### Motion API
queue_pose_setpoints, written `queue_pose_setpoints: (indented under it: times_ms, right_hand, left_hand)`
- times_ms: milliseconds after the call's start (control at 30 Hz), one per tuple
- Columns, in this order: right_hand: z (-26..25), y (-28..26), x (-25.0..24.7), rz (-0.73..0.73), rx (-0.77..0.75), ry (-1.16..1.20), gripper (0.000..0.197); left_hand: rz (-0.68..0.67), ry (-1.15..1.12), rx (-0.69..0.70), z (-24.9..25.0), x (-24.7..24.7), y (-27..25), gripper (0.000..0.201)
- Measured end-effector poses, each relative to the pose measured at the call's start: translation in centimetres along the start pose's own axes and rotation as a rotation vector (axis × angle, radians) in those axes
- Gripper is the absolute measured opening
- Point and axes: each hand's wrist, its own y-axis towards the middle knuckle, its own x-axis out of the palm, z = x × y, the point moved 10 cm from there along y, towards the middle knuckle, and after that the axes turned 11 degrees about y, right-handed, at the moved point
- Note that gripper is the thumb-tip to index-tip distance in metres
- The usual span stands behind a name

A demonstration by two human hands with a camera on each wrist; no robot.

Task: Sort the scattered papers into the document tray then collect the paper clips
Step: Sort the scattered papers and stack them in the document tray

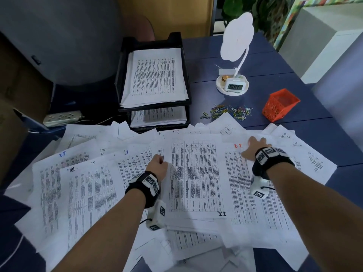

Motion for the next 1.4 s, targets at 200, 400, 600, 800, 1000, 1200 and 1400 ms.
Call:
queue_pose_setpoints:
  times_ms: [200,400,600,800,1000,1200,1400]
  right_hand:
    - [-0.6,0.4,0.2,0.079,0.015,-0.037,0.055]
    - [0.1,0.2,-0.5,0.176,0.094,0.089,0.038]
    - [-0.8,-0.4,-2.0,0.234,0.004,0.074,0.033]
    - [-8.3,-2.9,-1.9,0.037,-0.124,0.702,0.03]
    - [-9.5,-4.6,0.4,-0.108,-0.042,1.015,0.036]
    - [-2.6,-2.5,2.3,-0.021,0.021,0.31,0.055]
    - [-2.5,-2.7,4.3,-0.092,-0.115,0.358,0.071]
  left_hand:
    - [-0.014,0.027,0.0,0.1,-0.1,0.2,0.006]
    - [-0.017,0.014,-0.012,0.0,-0.1,0.1,0.007]
    - [-0.012,-0.008,-0.024,0.0,-0.1,-0.1,0.011]
    - [-0.025,-0.061,-0.037,0.2,-0.1,-0.6,0.028]
    - [-0.022,-0.172,-0.029,1.0,-0.8,-1.5,0.016]
    - [0.15,-0.209,0.071,2.8,-3.1,-1.9,0.01]
    - [-0.097,0.069,0.108,3.6,-1.0,-2.6,0.064]
